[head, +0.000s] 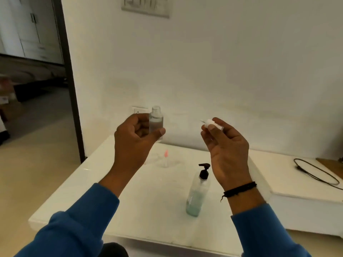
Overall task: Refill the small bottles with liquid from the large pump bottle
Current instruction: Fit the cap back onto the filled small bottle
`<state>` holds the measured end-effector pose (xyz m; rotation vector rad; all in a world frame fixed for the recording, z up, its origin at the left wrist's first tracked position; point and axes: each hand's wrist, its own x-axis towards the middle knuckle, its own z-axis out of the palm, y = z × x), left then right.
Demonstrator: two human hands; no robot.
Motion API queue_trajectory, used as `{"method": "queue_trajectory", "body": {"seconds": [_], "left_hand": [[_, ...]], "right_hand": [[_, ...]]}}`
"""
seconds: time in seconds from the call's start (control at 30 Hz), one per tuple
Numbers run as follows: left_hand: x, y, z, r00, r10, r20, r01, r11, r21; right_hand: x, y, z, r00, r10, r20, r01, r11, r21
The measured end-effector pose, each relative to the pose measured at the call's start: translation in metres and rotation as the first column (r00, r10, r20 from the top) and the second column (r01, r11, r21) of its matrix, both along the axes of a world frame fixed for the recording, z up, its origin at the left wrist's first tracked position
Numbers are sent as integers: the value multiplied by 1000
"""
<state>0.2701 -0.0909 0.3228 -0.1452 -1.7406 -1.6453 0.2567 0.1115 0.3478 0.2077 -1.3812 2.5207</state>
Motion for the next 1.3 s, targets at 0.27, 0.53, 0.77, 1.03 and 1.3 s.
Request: {"method": "queue_trajectory", "body": {"seconds": [0.27,0.53,0.77,1.03,1.3], "left_hand": [[31,31,35,993,-118,-21,116,989,-87],[33,42,64,991,-132,6,131,979,-158],[30,48,97,992,-128,12,127,965,-229],[37,61,121,990,-133,-52,111,948,-300],[43,71,124,983,-161,-91,125,942,-310]], "right_hand": [[35,19,77,987,-19,-158,30,997,65],[49,28,120,961,-65,-269,58,998,-33],[57,29,153,930,-68,-362,56,998,-42],[68,28,176,906,-76,-417,90,996,14],[78,33,179,897,-81,-435,98,995,18]]}}
